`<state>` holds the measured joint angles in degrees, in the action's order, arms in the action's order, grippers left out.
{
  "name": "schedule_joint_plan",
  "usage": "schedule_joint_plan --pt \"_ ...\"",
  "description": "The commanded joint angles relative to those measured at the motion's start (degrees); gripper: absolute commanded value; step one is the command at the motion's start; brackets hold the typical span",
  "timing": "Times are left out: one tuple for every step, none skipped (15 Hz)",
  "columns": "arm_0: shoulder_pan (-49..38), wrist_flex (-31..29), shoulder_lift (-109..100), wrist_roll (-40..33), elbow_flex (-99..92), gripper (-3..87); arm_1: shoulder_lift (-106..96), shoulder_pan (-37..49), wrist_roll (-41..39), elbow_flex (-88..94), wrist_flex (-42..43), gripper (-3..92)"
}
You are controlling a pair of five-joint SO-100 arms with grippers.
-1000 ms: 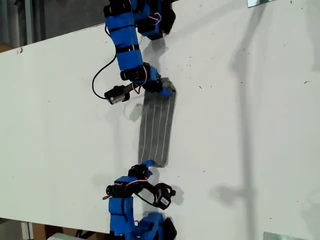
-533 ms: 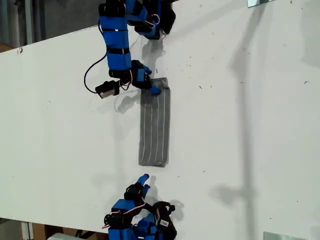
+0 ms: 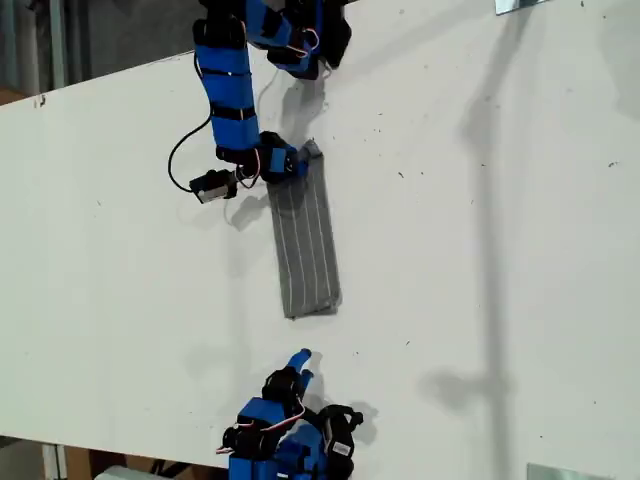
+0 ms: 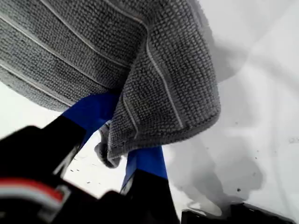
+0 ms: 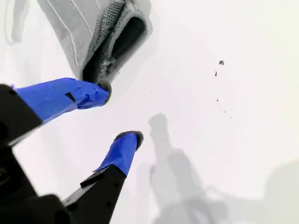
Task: Grasp corners of a square towel and fold twice.
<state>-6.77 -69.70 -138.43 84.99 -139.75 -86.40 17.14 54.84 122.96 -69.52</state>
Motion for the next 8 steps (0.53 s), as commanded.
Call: schedule_joint_plan --pt "3.08 1.32 -12.39 4.39 -7.21 17.4 -9.14 2.11 3.34 8.88 0.00 -0.2" --pt "4.57 1.93 -18.02 6.50 -11.43 17.4 -19.86 2.37 6.50 14.94 -1.32 -0.2" --pt "6.06 2.37 -20.83 8.35 -13.80 17.4 -31.73 0.79 10.81 19.95 -4.04 -0.2" --pt "7.38 3.25 -21.80 9.49 -15.12 17.4 -40.25 -3.52 17.67 20.04 -8.79 -0.2" --pt "8.26 4.22 -22.59 10.28 -16.00 17.4 -48.25 -7.82 24.17 18.98 -13.27 -0.2" --pt "8.96 5.01 -23.29 10.90 -16.96 17.4 -55.99 -11.87 29.18 18.19 -16.26 -0.2" --pt "9.32 5.54 -23.91 11.51 -18.11 17.4 -58.97 -15.29 33.49 15.82 -18.81 -0.2" --pt "9.40 6.33 -24.79 11.69 -19.60 17.4 -57.83 -16.61 35.51 12.30 -21.18 -0.2"
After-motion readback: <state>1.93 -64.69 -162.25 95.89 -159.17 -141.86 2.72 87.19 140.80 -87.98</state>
